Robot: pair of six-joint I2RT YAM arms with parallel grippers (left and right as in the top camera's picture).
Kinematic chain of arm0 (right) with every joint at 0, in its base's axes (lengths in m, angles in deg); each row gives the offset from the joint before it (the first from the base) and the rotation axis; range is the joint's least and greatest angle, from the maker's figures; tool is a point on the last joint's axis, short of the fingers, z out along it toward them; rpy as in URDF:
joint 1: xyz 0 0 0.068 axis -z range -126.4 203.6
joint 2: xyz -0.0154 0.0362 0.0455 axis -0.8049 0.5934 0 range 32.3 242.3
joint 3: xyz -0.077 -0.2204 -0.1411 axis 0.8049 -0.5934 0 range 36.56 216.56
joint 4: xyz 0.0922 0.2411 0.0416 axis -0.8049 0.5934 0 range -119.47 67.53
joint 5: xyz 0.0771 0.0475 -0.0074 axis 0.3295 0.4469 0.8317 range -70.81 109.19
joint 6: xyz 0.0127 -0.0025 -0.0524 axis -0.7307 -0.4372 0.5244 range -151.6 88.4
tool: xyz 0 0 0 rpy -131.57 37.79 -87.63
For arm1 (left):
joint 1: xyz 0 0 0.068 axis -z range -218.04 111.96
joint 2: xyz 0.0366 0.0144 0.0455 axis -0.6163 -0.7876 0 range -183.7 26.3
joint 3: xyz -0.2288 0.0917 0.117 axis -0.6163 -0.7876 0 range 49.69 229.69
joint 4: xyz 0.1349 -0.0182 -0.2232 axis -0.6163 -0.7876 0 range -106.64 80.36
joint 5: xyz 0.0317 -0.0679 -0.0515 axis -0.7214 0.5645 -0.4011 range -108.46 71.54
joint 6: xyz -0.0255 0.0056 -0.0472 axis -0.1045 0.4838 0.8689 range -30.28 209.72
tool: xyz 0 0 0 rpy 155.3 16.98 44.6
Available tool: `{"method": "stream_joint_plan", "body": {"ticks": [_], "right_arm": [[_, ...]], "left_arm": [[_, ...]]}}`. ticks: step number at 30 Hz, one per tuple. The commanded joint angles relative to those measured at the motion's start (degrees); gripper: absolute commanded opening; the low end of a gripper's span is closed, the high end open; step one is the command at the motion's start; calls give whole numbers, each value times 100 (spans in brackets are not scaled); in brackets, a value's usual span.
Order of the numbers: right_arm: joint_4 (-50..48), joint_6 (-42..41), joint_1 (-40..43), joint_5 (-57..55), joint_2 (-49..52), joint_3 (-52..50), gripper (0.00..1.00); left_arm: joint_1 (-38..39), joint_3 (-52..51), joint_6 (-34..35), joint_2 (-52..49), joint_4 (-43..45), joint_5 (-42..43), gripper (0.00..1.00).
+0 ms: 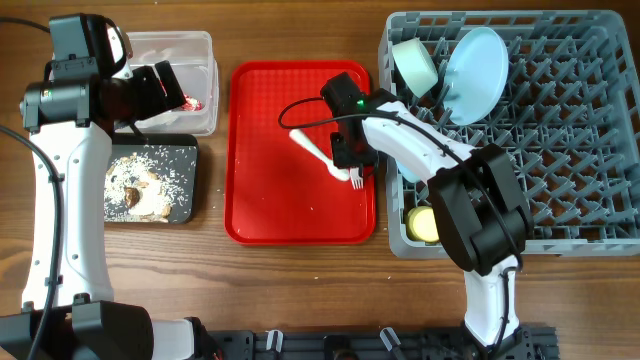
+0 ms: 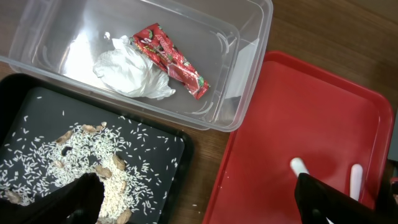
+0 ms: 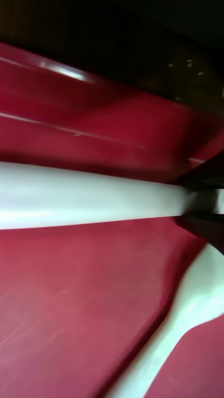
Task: Sort waste into correct bins and load items into the dishwasher rack
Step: 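Reach right gripper to the white fork on the red tray and grasp it, then carry the white fork into the rack and release it upright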
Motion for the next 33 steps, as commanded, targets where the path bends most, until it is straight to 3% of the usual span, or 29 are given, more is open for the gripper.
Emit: {"method": "stream_joint_plan", "body": {"ticks": [1, 11, 18, 33], "right_arm": [[387, 85, -7, 26, -87, 426, 4], [1659, 313, 109, -446, -2326, 1329, 4], [2433, 466, 964, -1403, -3099, 1300, 4], [1703, 1099, 2055, -1416, -3064, -1025, 7]], "left_arm": [[-17, 33, -70, -9, 15, -76, 100], [-17, 33, -70, -11, 15, -76, 100], [-17, 33, -70, -9, 15, -76, 100], [-17, 33, -70, -11, 15, -76, 100]]}}
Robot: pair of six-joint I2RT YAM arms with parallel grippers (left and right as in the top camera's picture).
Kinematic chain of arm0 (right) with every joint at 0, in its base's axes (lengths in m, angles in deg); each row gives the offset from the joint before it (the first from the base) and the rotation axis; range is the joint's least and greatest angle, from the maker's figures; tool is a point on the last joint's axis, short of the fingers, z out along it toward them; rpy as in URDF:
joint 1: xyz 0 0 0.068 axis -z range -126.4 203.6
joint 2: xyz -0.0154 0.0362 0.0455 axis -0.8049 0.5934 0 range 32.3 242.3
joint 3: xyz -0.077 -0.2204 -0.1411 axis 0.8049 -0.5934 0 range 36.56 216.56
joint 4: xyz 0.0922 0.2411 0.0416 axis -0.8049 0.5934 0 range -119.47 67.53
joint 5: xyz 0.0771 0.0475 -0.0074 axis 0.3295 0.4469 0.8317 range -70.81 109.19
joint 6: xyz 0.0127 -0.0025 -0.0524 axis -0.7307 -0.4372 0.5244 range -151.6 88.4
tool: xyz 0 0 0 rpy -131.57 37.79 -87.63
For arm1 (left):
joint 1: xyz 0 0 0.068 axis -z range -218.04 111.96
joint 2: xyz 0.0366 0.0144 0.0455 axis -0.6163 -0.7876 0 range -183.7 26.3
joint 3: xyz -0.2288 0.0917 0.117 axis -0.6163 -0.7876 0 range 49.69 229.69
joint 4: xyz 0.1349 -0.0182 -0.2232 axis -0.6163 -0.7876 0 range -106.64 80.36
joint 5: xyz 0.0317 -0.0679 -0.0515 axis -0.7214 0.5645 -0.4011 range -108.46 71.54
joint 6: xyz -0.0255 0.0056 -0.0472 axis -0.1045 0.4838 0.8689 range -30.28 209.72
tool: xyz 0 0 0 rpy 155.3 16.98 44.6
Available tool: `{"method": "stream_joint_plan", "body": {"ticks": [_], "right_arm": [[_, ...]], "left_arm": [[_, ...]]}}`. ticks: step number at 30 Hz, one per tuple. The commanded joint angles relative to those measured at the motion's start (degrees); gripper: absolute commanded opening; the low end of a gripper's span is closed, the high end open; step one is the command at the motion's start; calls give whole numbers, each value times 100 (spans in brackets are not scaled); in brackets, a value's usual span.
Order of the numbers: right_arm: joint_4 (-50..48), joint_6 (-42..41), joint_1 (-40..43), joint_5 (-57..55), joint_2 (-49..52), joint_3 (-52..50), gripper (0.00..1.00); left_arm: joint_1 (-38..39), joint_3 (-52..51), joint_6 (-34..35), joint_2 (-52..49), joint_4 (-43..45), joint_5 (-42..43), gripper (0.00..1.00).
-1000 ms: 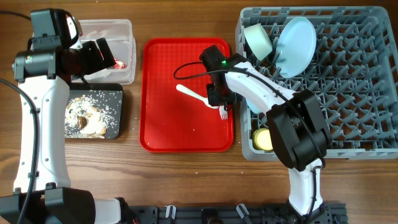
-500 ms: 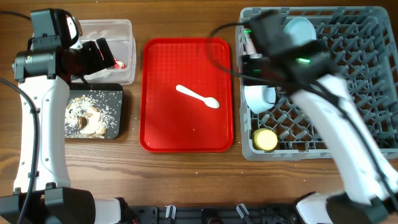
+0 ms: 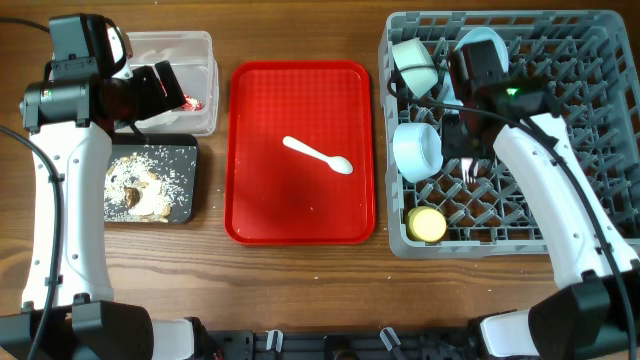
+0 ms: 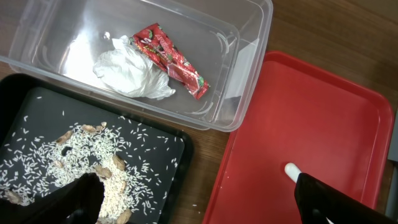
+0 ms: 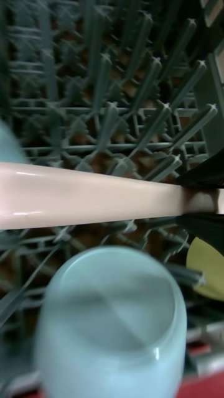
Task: Sort waste into correct bins and load items into the dishwasher rack
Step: 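Carry the white fork into the rack and release it upright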
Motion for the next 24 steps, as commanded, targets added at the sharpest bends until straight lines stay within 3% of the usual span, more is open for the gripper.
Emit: {"method": "stream_joint_plan", "body": {"ticks": [1, 4, 6, 8, 14, 21, 24], "right_arm": [[-225, 170, 144, -162, 20, -428, 10], [-361, 168, 168, -256, 39, -616, 25], [-439, 164, 168, -245, 39, -625, 48], [-459, 164, 168, -245, 39, -623, 57], [-365, 212, 155, 431, -13, -251, 61], [-426, 949, -76, 2337, -317, 1445, 61], [-866, 1091, -472, 2505, -317, 1735, 61]], "left_arm": [[-17, 33, -70, -11, 15, -76, 100], [-17, 33, -70, -11, 15, -76, 100], [-17, 33, -70, -11, 15, -76, 100], [-17, 33, -70, -9, 15, -76, 99], [-17, 33, -70, -9, 15, -76, 100], [-17, 33, -70, -9, 15, -76, 100], [-17, 33, -70, -11, 13, -76, 100]]}}
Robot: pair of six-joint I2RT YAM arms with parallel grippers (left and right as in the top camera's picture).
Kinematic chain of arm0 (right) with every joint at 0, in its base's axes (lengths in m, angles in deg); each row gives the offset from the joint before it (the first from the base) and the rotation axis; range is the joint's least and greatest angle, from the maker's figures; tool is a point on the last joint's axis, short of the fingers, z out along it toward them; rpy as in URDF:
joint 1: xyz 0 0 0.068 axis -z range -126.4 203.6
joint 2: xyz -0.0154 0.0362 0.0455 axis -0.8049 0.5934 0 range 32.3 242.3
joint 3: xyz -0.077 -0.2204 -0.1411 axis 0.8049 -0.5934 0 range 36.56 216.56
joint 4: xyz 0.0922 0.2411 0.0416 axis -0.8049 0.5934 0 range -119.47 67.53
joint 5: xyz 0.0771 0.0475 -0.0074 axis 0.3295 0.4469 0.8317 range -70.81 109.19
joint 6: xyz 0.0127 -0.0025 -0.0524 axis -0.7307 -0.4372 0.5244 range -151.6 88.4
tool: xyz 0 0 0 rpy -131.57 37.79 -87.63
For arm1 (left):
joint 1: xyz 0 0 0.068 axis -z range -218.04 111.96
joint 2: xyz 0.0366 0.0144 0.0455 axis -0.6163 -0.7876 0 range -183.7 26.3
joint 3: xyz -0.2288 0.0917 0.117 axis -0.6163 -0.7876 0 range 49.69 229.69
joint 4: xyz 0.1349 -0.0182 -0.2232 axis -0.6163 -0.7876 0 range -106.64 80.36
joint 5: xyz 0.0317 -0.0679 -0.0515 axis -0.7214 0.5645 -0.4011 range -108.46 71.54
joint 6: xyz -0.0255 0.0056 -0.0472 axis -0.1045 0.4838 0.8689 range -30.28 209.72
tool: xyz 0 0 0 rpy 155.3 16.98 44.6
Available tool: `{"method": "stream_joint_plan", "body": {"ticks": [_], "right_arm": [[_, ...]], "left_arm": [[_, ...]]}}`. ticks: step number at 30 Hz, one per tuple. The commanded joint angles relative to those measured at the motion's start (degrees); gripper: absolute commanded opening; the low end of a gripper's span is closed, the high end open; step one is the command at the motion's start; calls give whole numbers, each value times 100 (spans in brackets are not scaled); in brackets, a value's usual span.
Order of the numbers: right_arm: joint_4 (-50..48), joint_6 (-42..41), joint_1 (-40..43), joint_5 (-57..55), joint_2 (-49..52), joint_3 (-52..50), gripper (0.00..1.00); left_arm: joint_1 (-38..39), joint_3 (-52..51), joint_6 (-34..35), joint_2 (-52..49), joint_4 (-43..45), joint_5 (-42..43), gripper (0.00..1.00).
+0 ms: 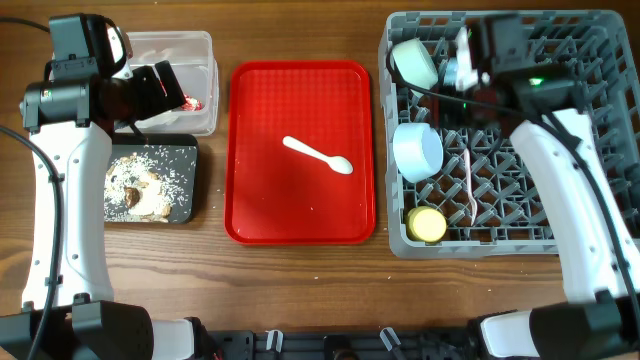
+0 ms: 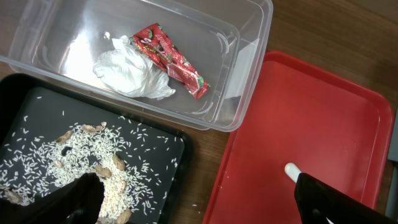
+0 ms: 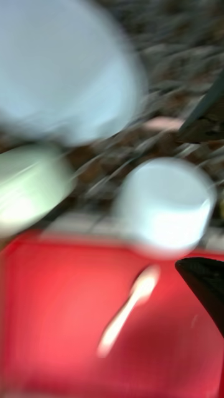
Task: Sort waste into correct bins and load items into the dishwasher rack
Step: 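Carry the white fork into the rack and release it upright, then return right gripper to the red tray and grasp the white spoon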
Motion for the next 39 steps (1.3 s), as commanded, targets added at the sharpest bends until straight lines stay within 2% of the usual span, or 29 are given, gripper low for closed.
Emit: {"method": "stream_joint_plan", "body": {"ticks": [1, 8, 11, 15, 22, 28, 39], "right_arm": [[-376, 433, -522, 802, -201, 378, 61], [-527, 1252, -1609, 804, 957, 367, 61], [-452, 1346, -1781, 750, 1556, 367, 61], [-328, 1423, -1799, 769, 2343, 367, 61], [-94, 2190, -1803, 1137, 3228, 337, 56], [-79, 2739, -1803, 1193, 3698, 330, 57], [-424, 2885, -1797, 1193, 4118, 302, 54]], "left_arm": [[-17, 33, -70, -9, 17, -76, 100], [-17, 33, -70, -9, 17, -76, 100], [-17, 33, -70, -11, 17, -76, 100], [-17, 33, -70, -9, 17, -76, 100], [-17, 33, -70, -9, 17, -76, 100], [-17, 33, -70, -11, 17, -76, 100], [-17, 33, -70, -9, 17, -76, 100]]}}
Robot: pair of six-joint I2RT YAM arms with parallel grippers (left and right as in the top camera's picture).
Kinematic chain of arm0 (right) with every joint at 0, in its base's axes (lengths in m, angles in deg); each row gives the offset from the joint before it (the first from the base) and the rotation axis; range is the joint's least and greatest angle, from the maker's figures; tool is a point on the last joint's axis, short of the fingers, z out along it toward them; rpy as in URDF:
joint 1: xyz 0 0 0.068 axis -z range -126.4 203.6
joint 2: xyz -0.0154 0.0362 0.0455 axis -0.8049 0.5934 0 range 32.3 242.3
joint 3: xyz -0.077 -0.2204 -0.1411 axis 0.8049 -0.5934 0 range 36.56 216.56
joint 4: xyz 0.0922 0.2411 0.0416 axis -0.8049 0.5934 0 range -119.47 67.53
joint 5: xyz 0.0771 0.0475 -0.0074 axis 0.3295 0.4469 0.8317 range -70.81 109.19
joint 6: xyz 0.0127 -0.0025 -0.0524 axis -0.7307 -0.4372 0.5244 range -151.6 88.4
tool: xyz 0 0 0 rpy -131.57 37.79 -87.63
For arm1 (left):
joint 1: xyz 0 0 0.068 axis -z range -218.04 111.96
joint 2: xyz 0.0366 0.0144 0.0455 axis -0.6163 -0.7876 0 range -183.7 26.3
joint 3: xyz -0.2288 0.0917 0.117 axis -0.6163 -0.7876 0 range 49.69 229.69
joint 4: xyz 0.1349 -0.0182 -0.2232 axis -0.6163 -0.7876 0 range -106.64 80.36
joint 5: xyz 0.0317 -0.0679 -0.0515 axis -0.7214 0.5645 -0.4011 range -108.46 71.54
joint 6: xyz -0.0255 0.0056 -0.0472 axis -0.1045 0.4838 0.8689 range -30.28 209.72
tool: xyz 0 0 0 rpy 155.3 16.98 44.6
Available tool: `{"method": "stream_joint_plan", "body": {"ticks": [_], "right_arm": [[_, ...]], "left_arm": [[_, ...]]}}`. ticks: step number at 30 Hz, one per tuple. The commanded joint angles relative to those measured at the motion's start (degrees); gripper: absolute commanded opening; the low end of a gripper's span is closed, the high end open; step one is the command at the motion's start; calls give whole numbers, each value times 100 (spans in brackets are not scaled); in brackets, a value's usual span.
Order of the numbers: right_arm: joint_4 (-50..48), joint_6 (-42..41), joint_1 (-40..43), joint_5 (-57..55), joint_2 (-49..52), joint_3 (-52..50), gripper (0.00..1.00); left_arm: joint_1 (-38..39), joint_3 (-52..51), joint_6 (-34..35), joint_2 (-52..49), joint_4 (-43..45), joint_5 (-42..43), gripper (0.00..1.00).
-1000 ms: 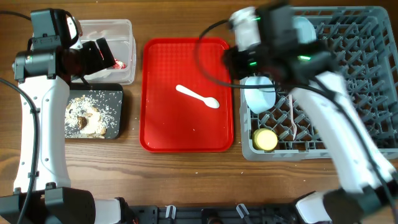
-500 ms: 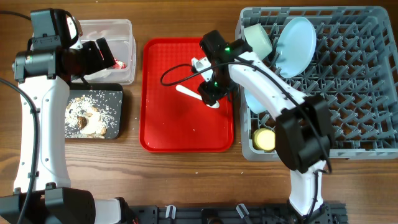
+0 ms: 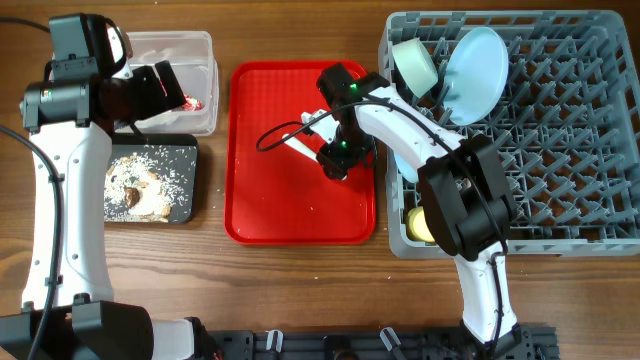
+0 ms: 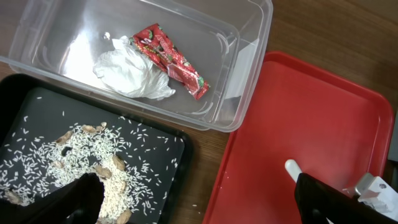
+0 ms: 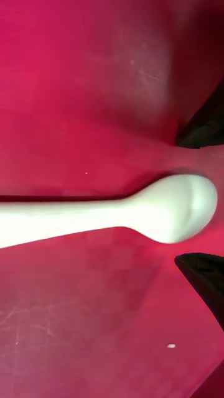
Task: Sort waste into correct bins and load items into the dishwasher rack
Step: 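Return right gripper to the red tray and grasp the white spoon, then carry the white spoon into the rack and release it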
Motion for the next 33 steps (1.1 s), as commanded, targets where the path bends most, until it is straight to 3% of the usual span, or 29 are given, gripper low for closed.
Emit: {"method": "stream_joint_plan", "body": {"ticks": [1, 13, 23, 33], "right_arm": [[-57, 168, 9, 146, 348, -83, 52], [52, -192, 9, 227, 348, -166, 4], [492, -957, 9, 170, -330, 254, 4], [1606, -2234, 472, -1910, -2697, 852, 4]], "left_arm": [[-15, 33, -70, -11, 17, -79, 100], [-15, 33, -70, -11, 17, -79, 100], [-15, 33, -70, -9, 17, -79, 100], [-15, 33, -70, -9, 17, -79, 100]]}}
